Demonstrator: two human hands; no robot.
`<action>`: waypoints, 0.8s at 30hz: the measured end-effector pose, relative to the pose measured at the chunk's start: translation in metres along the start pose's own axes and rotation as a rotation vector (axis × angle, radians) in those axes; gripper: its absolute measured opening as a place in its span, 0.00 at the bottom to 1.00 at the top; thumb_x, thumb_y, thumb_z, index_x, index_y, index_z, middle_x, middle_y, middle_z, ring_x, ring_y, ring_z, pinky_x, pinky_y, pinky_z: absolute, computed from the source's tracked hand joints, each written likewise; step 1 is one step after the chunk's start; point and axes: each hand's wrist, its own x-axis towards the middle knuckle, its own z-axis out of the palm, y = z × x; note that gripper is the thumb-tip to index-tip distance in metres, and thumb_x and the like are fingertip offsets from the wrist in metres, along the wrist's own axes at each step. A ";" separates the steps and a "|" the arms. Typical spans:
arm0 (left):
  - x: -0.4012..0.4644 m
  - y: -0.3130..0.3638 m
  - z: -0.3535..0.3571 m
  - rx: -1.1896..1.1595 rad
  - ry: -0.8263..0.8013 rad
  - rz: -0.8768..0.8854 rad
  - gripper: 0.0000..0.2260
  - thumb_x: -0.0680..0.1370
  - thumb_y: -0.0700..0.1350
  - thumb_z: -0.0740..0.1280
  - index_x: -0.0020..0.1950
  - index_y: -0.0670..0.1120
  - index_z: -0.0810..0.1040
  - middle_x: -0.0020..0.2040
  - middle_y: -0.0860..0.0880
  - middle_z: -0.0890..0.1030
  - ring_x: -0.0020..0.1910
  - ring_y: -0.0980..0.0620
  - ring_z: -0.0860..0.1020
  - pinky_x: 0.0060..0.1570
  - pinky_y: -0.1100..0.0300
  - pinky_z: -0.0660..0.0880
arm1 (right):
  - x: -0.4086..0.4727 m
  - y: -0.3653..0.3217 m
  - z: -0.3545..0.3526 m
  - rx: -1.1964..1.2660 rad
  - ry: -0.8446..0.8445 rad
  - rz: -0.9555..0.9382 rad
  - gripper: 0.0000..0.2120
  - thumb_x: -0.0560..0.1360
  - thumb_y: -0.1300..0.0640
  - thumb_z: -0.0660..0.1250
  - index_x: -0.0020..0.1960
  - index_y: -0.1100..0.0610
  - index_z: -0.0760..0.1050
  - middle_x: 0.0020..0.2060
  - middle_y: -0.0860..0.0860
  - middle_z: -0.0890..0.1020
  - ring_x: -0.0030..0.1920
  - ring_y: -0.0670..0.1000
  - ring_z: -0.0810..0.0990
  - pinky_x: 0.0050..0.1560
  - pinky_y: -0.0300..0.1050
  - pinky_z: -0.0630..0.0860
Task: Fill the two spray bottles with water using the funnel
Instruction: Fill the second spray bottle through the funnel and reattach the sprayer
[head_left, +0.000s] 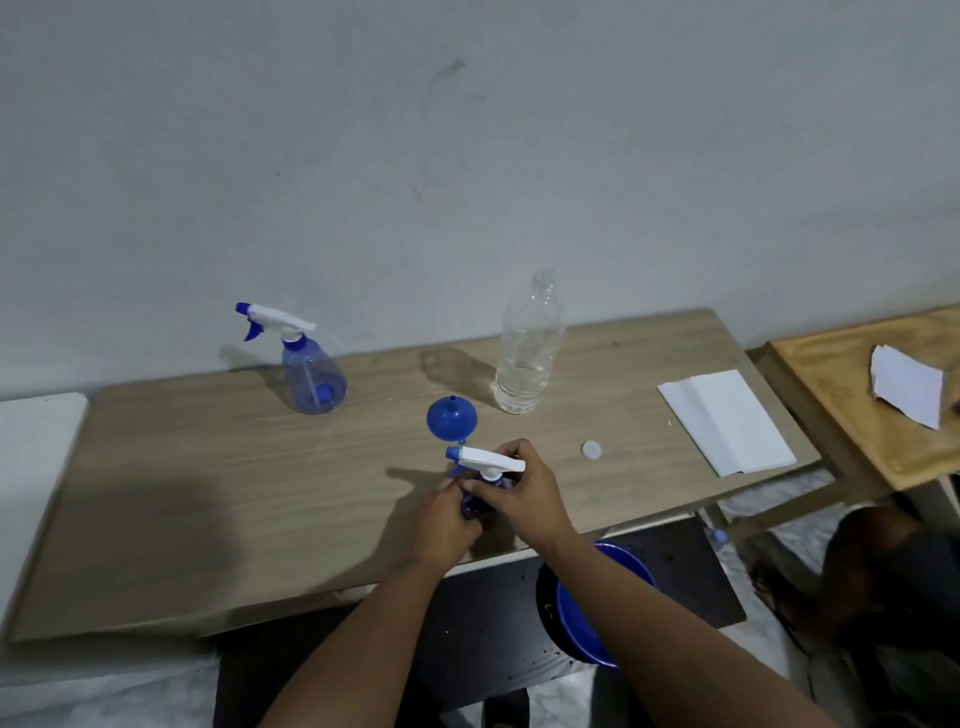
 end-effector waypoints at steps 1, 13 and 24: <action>0.000 0.002 0.005 0.004 0.002 -0.013 0.15 0.72 0.42 0.70 0.58 0.51 0.79 0.52 0.51 0.83 0.49 0.48 0.82 0.46 0.56 0.78 | -0.001 0.004 -0.001 0.010 0.014 -0.002 0.18 0.70 0.63 0.82 0.51 0.62 0.74 0.39 0.46 0.85 0.41 0.41 0.84 0.41 0.37 0.79; 0.005 0.010 0.014 0.067 0.026 -0.105 0.11 0.73 0.43 0.70 0.55 0.48 0.80 0.47 0.47 0.83 0.47 0.44 0.81 0.40 0.59 0.68 | 0.004 0.007 -0.019 0.023 -0.128 -0.001 0.21 0.73 0.64 0.80 0.61 0.57 0.74 0.47 0.46 0.85 0.46 0.39 0.85 0.47 0.35 0.80; 0.003 0.011 0.013 0.055 0.067 -0.111 0.14 0.74 0.41 0.71 0.59 0.45 0.80 0.50 0.44 0.84 0.50 0.41 0.81 0.42 0.59 0.69 | 0.016 0.002 -0.012 -0.038 -0.177 -0.014 0.12 0.72 0.67 0.72 0.53 0.56 0.79 0.46 0.51 0.86 0.49 0.50 0.86 0.52 0.46 0.82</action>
